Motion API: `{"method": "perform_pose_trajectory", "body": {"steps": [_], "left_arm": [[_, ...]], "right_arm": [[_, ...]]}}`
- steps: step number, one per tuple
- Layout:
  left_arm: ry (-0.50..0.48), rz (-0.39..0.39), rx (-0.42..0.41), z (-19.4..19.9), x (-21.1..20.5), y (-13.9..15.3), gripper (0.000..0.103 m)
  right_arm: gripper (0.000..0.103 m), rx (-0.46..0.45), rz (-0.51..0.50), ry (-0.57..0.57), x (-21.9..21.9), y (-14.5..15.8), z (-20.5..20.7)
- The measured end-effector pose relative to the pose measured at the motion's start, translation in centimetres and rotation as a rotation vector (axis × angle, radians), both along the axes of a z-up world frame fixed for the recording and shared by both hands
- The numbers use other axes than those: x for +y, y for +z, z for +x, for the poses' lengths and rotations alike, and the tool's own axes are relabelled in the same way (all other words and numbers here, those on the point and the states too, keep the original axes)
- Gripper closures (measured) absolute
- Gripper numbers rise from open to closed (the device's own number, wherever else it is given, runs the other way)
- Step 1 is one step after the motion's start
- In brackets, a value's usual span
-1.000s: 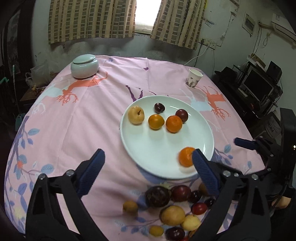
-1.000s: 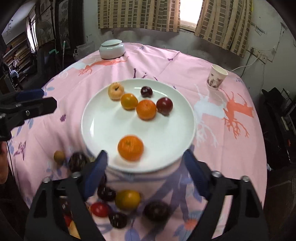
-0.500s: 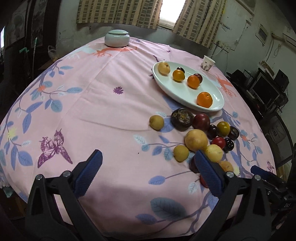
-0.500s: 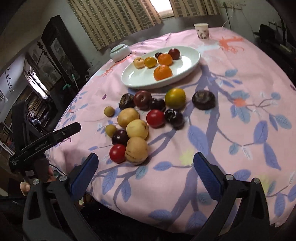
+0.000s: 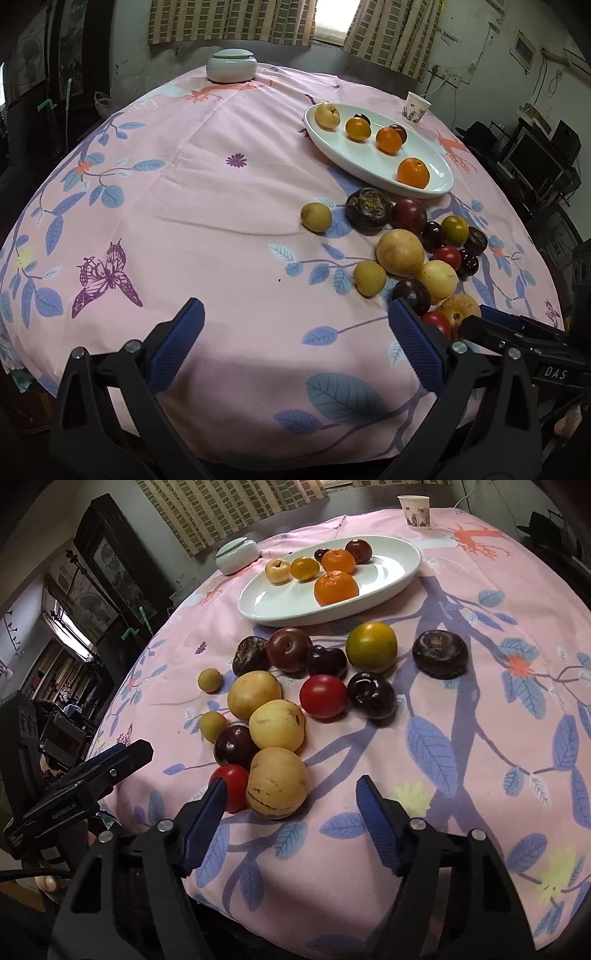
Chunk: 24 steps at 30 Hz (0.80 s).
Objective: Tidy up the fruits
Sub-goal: 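Withdraw both tools from the plate toward the fruit cluster, then grasp a pale round pear with the right tool while the left tool grasps a small yellow fruit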
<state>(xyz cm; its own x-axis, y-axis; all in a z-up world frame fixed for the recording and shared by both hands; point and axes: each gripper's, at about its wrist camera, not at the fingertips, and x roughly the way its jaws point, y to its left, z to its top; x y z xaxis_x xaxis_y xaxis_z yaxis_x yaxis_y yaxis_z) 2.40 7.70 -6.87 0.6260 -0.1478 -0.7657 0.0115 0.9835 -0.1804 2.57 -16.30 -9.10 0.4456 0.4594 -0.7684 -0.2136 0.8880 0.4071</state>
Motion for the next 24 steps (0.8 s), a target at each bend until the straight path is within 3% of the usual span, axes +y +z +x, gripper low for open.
{"method": "perform_pose_trajectory", "body": {"steps": [1, 6, 9, 16, 21, 23, 24], "left_arm": [[-0.001, -0.004, 0.003, 0.1, 0.0, -0.1, 0.002], [-0.011, -0.01, 0.014, 0.6, -0.1, -0.3, 0.002], [-0.005, 0.001, 0.013, 1.1, 0.0, -0.3, 0.002], [0.021, 0.037, 0.041, 4.5, 0.4, -1.0, 0.002], [0.029, 0.036, 0.088, 7.8, 0.0, -2.1, 0.002], [0.023, 0.027, 0.11, 8.9, -0.3, -2.7, 0.004], [0.025, 0.028, 0.113, 9.3, -0.4, -2.9, 0.01]], "right_arm": [[0.031, 0.0, 0.003, -0.003, 0.0, -0.1, 0.1], [0.067, 0.022, 0.067, 0.033, 0.2, -0.6, 0.7], [0.068, -0.01, 0.016, 0.043, 0.8, -0.1, 0.2], [0.068, -0.041, 0.029, -0.007, -0.7, 1.2, -0.3], [0.068, -0.011, 0.049, -0.007, -1.2, 0.8, -0.1], [0.068, -0.006, 0.055, -0.003, -1.2, 0.8, -0.1], [0.068, -0.004, 0.058, -0.003, -1.3, 0.8, 0.0]]}}
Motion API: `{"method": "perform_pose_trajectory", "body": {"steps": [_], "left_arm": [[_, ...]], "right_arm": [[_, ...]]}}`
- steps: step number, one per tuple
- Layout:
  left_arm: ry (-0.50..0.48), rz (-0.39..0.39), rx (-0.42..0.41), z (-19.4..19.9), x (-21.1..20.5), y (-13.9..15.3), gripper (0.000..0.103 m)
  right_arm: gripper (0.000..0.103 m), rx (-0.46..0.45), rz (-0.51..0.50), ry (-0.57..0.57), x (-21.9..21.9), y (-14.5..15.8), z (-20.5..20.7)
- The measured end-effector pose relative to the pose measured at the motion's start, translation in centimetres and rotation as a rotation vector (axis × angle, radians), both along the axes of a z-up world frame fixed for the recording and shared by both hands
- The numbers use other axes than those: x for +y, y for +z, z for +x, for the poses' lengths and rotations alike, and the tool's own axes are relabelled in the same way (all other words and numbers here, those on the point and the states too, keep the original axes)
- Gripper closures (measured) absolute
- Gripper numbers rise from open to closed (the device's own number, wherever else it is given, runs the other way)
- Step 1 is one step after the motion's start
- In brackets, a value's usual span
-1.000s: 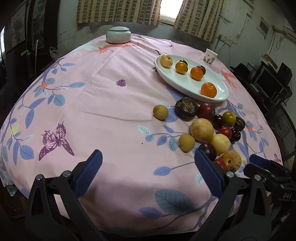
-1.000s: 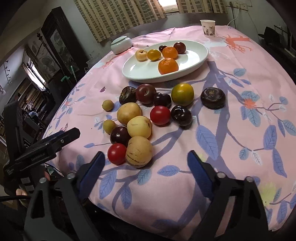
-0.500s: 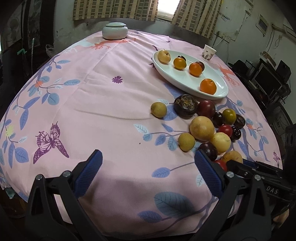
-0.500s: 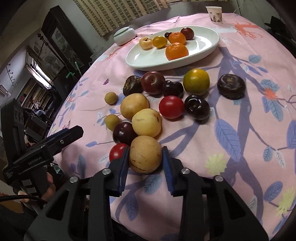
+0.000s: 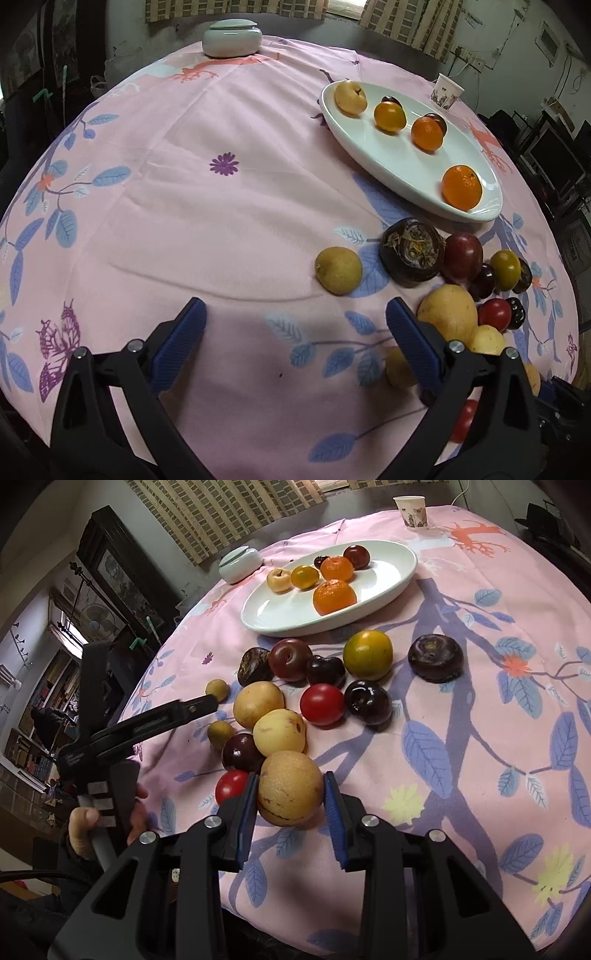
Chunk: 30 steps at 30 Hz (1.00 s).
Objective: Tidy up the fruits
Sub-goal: 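Grasp a pale round pear with the right tool while the left tool grasps a small yellow fruit, then carry both fruits onto the white plate and open both tools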
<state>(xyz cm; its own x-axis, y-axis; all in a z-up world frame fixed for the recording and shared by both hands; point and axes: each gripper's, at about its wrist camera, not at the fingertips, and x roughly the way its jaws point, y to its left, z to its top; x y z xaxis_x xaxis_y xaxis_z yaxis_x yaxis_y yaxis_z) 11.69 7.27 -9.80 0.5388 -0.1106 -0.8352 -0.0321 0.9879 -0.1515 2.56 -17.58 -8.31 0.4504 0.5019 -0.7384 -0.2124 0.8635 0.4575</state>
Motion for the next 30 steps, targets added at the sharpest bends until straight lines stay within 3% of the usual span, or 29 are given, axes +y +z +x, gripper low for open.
{"method": "perform_pose_trajectory", "body": {"steps": [2, 5, 7, 15, 22, 30], "left_arm": [[-0.002, 0.032, -0.015, 0.3, -0.5, 0.0, 0.017], [-0.019, 0.057, -0.034, 0.5, -1.0, 0.2, 0.041], [-0.03, 0.056, -0.042, 0.6, -1.1, 0.3, 0.075], [-0.027, -0.005, -0.067, 0.2, -0.4, 0.8, 0.076], [-0.059, -0.024, -0.115, 0.2, -1.0, 3.1, 0.076], [-0.126, -0.013, -0.155, 4.7, -3.7, 5.8, 0.076]], "right_arm": [[0.068, 0.0, 0.004, -0.003, -0.1, 0.0, 0.1], [0.068, 0.002, 0.004, -0.011, -0.4, 0.1, 0.4], [0.068, 0.004, 0.003, -0.011, -0.4, 0.1, 0.5], [0.068, 0.002, 0.001, -0.008, -0.4, -0.1, 1.0], [0.068, -0.039, -0.012, -0.006, -0.9, 1.1, 2.8], [0.068, -0.136, -0.115, -0.038, -1.6, 3.6, 9.2]]}}
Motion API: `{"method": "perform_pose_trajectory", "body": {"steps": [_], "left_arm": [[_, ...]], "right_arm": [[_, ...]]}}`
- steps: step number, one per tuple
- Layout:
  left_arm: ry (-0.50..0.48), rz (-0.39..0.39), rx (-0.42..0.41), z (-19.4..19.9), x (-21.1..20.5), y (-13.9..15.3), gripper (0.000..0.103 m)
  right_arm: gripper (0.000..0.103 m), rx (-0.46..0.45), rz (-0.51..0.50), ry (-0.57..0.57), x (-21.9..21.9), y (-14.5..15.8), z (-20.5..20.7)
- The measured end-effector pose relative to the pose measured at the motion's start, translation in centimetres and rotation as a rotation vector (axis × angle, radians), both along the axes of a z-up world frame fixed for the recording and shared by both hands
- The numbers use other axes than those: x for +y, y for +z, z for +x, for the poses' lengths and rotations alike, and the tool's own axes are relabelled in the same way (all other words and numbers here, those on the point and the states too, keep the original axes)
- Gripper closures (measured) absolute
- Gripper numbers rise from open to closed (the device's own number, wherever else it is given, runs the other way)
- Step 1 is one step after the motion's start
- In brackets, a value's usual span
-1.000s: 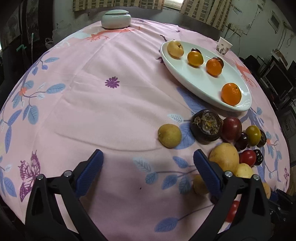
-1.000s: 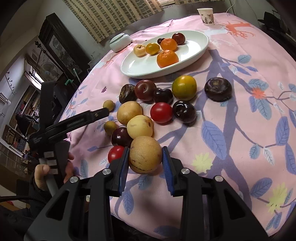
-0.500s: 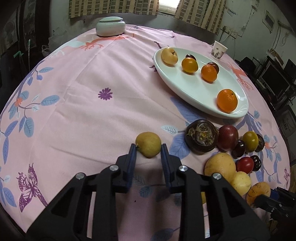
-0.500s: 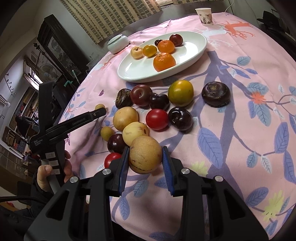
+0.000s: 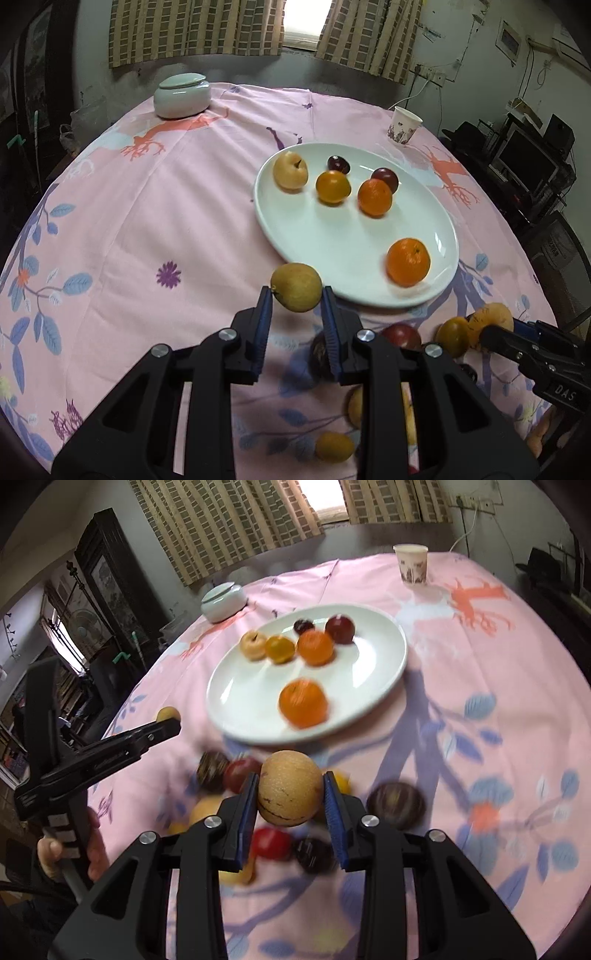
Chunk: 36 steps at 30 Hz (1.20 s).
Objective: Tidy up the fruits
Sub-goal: 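Carry both fruits onto the white plate and open both tools, then withdraw both tools back toward the fruit cluster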
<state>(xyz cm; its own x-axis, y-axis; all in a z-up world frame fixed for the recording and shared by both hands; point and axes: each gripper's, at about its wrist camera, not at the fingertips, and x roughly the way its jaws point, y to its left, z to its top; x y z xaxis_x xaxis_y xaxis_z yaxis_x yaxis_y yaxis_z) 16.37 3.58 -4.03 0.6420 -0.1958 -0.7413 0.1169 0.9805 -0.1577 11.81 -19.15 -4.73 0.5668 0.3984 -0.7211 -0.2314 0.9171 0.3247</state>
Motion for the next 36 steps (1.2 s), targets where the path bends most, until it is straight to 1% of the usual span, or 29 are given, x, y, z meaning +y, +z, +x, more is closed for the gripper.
{"method": "perform_pose_trajectory", "body": {"steps": [3, 6, 8, 10, 12, 16, 17, 18, 20, 21, 23, 24, 25, 27, 29, 31, 32, 34, 36], "left_arm": [[-0.036, 0.01, 0.0, 2.8, -1.5, 0.7, 0.076], [-0.051, 0.017, 0.021, 5.8, -2.8, 0.7, 0.076], [-0.052, 0.026, 0.033, 7.6, -3.4, 0.4, 0.076], [-0.047, 0.036, 0.047, 9.2, -3.8, -0.1, 0.076], [-0.041, 0.028, 0.074, 10.8, -3.9, -0.8, 0.076], [-0.03, 0.017, 0.106, 12.5, -3.7, -1.9, 0.075], [-0.031, 0.015, 0.112, 12.7, -3.7, -2.1, 0.075], [-0.029, 0.014, 0.115, 12.9, -3.6, -2.3, 0.075], [-0.022, 0.012, 0.121, 13.1, -3.5, -2.5, 0.075], [-0.016, 0.012, 0.122, 13.2, -3.3, -2.5, 0.074], [-0.015, -0.001, 0.124, 13.2, -3.1, -2.3, 0.059], [-0.012, -0.01, 0.118, 13.1, -2.9, -2.0, 0.041], [-0.006, -0.014, 0.104, 12.7, -2.6, -1.5, 0.035], [-0.012, -0.023, 0.08, 11.7, -2.3, -0.3, 0.033], [-0.023, -0.037, 0.05, 9.9, -1.8, 1.1, 0.028], [-0.024, -0.032, 0.004, 7.5, -1.4, 2.3, 0.016], [-0.022, -0.016, -0.019, 6.2, -1.3, 2.8, 0.014], [-0.028, 0.03, -0.059, 3.4, -1.3, 3.1, 0.008], [-0.05, 0.071, -0.081, 0.6, -1.5, 2.7, 0.004]], "right_arm": [[0.068, 0.01, -0.023, 0.003, 0.1, 0.5, 3.9], [0.068, 0.019, -0.051, -0.006, 0.2, 0.7, 7.7], [0.068, 0.015, -0.079, -0.014, 0.3, 0.5, 9.9], [0.068, 0.032, -0.088, -0.025, 0.3, 0.0, 11.9], [0.068, 0.051, -0.095, -0.032, 0.3, -0.5, 13.7], [0.066, 0.097, -0.112, -0.033, 0.4, -1.6, 16.5], [0.063, 0.104, -0.105, -0.034, 0.3, -1.8, 16.9], [0.051, 0.097, -0.097, -0.035, 0.3, -1.8, 17.2], [0.036, 0.061, -0.111, -0.052, 0.3, -1.5, 17.3], [0.035, 0.044, -0.116, -0.054, 0.4, -1.2, 17.3], [0.035, 0.037, -0.113, -0.048, 0.4, -0.7, 17.1], [0.035, 0.033, -0.106, -0.046, 0.3, -0.3, 16.8], [0.034, 0.026, -0.1, -0.046, 0.2, 0.1, 16.3], [0.029, 0.011, -0.09, -0.04, -0.1, 1.0, 15.1], [0.027, -0.005, -0.08, -0.032, -0.5, 1.8, 13.5], [0.016, -0.019, -0.072, -0.026, -1.1, 2.4, 11.3], [0.009, -0.025, -0.069, -0.023, -1.3, 2.5, 10.3], [0.008, -0.029, -0.072, -0.013, -1.7, 2.2, 7.7], [0.008, -0.014, -0.084, 0.004, -1.9, 1.4, 5.7]]}}
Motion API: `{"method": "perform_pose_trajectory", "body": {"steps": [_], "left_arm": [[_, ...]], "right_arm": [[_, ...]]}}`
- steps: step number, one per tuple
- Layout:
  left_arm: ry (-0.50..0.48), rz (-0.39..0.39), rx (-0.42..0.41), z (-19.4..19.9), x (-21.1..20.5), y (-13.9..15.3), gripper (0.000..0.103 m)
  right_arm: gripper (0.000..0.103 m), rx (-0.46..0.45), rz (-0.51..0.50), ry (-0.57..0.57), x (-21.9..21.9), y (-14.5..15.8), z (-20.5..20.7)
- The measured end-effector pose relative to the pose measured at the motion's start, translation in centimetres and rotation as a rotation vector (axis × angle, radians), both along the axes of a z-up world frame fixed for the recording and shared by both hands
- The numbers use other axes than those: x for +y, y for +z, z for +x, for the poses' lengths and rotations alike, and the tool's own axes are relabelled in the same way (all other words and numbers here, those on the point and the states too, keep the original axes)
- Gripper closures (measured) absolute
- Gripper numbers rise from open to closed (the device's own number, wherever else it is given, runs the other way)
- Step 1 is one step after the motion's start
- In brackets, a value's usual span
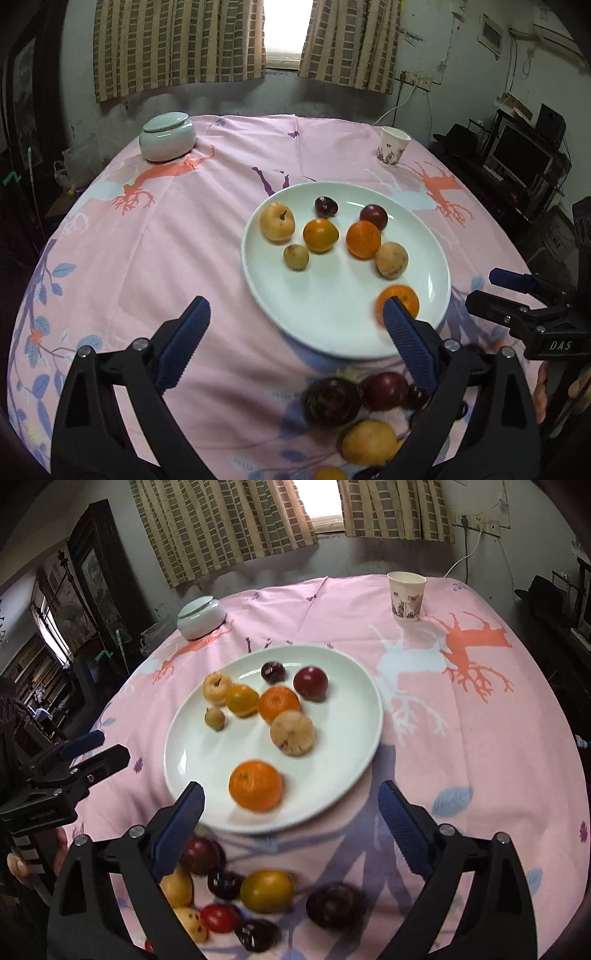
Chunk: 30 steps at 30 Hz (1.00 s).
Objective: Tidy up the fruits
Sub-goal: 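Withdraw both tools back toward the fruit cluster, then grasp the dark round fruit with the right tool while the left tool grasps a small yellow fruit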
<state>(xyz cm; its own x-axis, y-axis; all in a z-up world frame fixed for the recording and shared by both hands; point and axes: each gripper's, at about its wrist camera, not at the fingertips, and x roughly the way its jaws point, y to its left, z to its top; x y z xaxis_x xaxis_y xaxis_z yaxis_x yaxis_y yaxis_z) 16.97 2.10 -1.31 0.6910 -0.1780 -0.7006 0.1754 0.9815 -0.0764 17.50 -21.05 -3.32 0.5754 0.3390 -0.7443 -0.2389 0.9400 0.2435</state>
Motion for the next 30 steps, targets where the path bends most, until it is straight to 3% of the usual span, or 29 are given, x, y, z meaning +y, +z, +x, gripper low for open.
{"method": "perform_pose_trajectory", "body": {"steps": [5, 11, 14, 20, 22, 24, 30], "left_arm": [[-0.011, 0.012, 0.03, -5.3, 0.5, -2.7, 0.004], [0.007, -0.058, 0.096, -8.0, 2.2, -4.7, 0.004], [0.02, -0.046, 0.102, -8.7, 2.7, -5.0, 0.004], [0.04, -0.045, 0.144, -9.4, 3.5, -6.2, 0.004], [0.047, -0.028, 0.158, -9.4, 3.6, -6.6, 0.004], [0.047, -0.015, 0.174, -9.5, 3.6, -7.0, 0.004], [0.061, -0.009, 0.201, -9.6, 4.1, -7.6, 0.004]], "right_arm": [[0.008, 0.041, -0.066, -0.031, -0.9, -3.1, -4.8], [0.009, 0.04, -0.109, -0.129, -2.5, -4.8, -6.7], [0.019, 0.05, -0.117, -0.109, -2.3, -5.2, -6.2], [0.029, 0.089, -0.175, -0.077, -1.3, -6.9, -4.9], [0.039, 0.076, -0.25, -0.069, -0.5, -7.0, -4.9], [0.059, 0.068, -0.245, -0.049, -0.3, -6.9, -5.1], [0.059, 0.081, -0.14, -0.056, -1.2, -5.4, -7.1]]}}
